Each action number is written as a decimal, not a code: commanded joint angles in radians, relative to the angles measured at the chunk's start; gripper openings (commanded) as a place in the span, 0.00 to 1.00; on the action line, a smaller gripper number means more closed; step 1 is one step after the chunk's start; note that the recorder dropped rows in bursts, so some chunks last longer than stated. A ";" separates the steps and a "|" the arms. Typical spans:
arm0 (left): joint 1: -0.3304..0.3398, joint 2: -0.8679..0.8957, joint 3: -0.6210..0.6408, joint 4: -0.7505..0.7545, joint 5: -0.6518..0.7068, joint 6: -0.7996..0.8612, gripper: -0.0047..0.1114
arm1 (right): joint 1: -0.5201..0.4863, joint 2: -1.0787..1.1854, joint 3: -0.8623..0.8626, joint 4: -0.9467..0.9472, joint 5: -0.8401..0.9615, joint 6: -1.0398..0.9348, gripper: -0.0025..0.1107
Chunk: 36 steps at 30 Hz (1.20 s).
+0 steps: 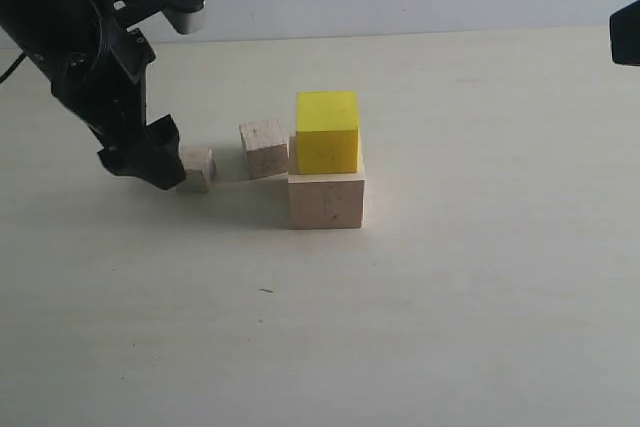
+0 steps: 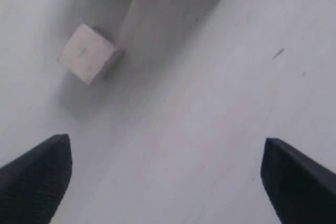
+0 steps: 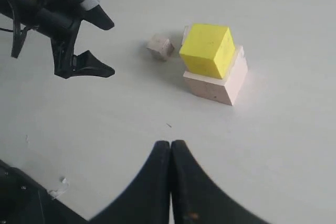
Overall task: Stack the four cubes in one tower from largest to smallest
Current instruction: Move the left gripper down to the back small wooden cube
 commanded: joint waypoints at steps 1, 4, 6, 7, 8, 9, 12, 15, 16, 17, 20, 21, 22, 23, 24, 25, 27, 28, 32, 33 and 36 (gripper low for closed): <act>-0.001 0.019 0.008 -0.067 -0.032 0.005 0.84 | -0.001 -0.003 0.005 -0.006 -0.014 -0.051 0.02; -0.001 0.039 0.008 -0.086 -0.016 0.001 0.84 | -0.001 -0.003 0.005 -0.006 0.006 -0.114 0.02; -0.001 0.039 0.008 -0.117 -0.012 0.001 0.84 | -0.001 -0.003 0.005 -0.010 0.020 -0.129 0.02; -0.001 0.039 0.008 -0.142 -0.012 0.001 0.84 | -0.001 -0.003 0.005 -0.010 0.028 -0.147 0.02; -0.001 0.039 0.008 -0.161 -0.012 0.001 0.84 | -0.001 -0.003 0.005 -0.015 0.032 -0.147 0.02; -0.001 0.039 0.008 -0.197 -0.012 0.001 0.84 | -0.001 -0.003 0.005 -0.023 0.032 -0.147 0.02; -0.001 0.039 0.008 -0.249 -0.012 0.001 0.84 | -0.001 -0.003 0.005 -0.023 0.034 -0.143 0.02; -0.001 0.039 0.008 -0.257 -0.012 0.001 0.84 | -0.001 -0.003 0.005 -0.023 0.041 -0.144 0.02; -0.001 0.039 0.008 -0.257 -0.012 0.001 0.84 | -0.001 -0.003 0.005 -0.023 0.041 -0.144 0.02; -0.001 0.039 0.008 -0.255 -0.012 0.001 0.84 | -0.001 -0.003 0.005 -0.023 0.041 -0.144 0.02; -0.001 0.039 0.008 -0.238 -0.035 0.004 0.84 | -0.001 -0.003 0.005 -0.023 0.041 -0.144 0.02; -0.001 0.039 0.008 -0.224 -0.047 0.004 0.84 | -0.001 -0.003 0.005 -0.023 0.041 -0.144 0.02; -0.001 0.039 0.008 -0.212 -0.054 0.006 0.84 | -0.001 -0.003 0.005 -0.023 0.041 -0.144 0.02; -0.001 0.039 0.008 -0.195 -0.060 0.008 0.84 | -0.001 -0.003 0.005 -0.023 0.039 -0.144 0.02; -0.001 0.039 0.008 -0.163 -0.070 0.010 0.84 | -0.001 -0.003 0.005 -0.021 0.037 -0.138 0.02; -0.001 0.039 0.008 -0.126 -0.077 0.020 0.84 | -0.001 -0.003 0.005 -0.021 0.031 -0.133 0.02; -0.001 0.039 0.008 -0.083 -0.096 0.057 0.84 | -0.001 -0.003 0.005 -0.019 0.023 -0.110 0.02; 0.001 0.039 0.008 -0.081 -0.116 0.074 0.84 | -0.001 -0.003 0.005 -0.019 0.019 -0.096 0.02; 0.001 0.045 0.008 -0.103 -0.202 0.168 0.84 | -0.001 -0.003 0.005 -0.011 -0.004 -0.090 0.02; 0.003 0.051 0.008 -0.103 -0.204 0.178 0.84 | -0.001 -0.003 0.005 -0.011 -0.008 -0.090 0.02; 0.029 0.078 0.008 -0.122 -0.208 0.189 0.84 | -0.001 -0.003 0.005 -0.004 -0.012 -0.090 0.02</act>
